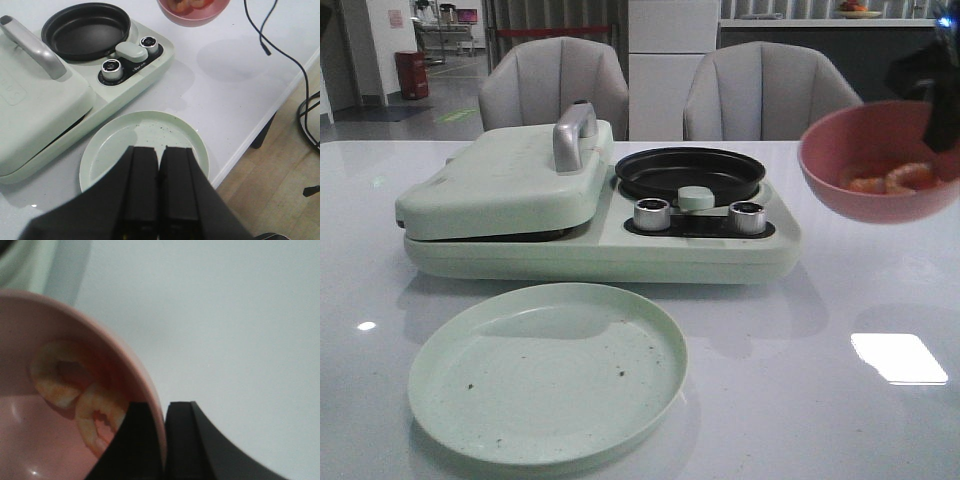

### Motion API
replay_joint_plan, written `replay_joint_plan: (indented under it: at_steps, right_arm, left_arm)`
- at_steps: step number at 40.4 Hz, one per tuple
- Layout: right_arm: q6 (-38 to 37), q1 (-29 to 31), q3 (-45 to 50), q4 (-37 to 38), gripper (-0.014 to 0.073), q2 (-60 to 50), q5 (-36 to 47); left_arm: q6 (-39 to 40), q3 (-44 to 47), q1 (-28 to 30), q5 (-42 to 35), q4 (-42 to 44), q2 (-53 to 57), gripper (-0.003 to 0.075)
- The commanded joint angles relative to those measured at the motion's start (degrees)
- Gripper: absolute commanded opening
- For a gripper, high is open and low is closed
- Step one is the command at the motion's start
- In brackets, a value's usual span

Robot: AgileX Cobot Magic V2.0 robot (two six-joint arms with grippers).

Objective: Make breakfast with bread and shrimp
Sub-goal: 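Grasp the pink bowl rim with the right gripper and lift it, then tilt the pink bowl over the black frying pan to pour the shrimp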

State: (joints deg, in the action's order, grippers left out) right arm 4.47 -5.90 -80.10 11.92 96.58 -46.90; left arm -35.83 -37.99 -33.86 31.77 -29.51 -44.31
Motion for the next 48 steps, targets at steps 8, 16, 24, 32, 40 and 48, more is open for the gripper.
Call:
replay_joint_plan:
  at_steps: [8,16,24,32,40,48]
  right_arm:
    - [-15.49,-15.42,-12.68,28.9,0.0043,-2.9,-3.48]
    - [-24.01,-24.74,-17.85,52.48,0.0043,0.41,-6.41]
    - [-26.62,-29.53,-23.11,72.59,0.0043,7.72,-10.74]
    - [-27.55,-30.13,-27.88,83.52,0.0043,14.61,-12.6]
    - [-29.45,-30.25,-31.75,89.95,0.0043,18.94,-13.67]
    - [-29.44,-30.25,-32.23,91.17,0.0043,20.03,-12.75]
  left_arm:
    - [0.47,-1.6,0.06,-3.8,-1.19,0.25,0.0101]
    - [0.47,-1.6,0.06,-3.8,-1.19,0.25,0.0101]
    - [0.47,-1.6,0.06,-3.8,-1.19,0.25,0.0101]
    - [0.47,-1.6,0.06,-3.8,-1.19,0.25,0.0101]
    - [0.47,-1.6,0.06,-3.8,-1.19,0.25,0.0101]
    - [0.47,-1.6,0.06,-3.8,-1.19,0.25,0.0101]
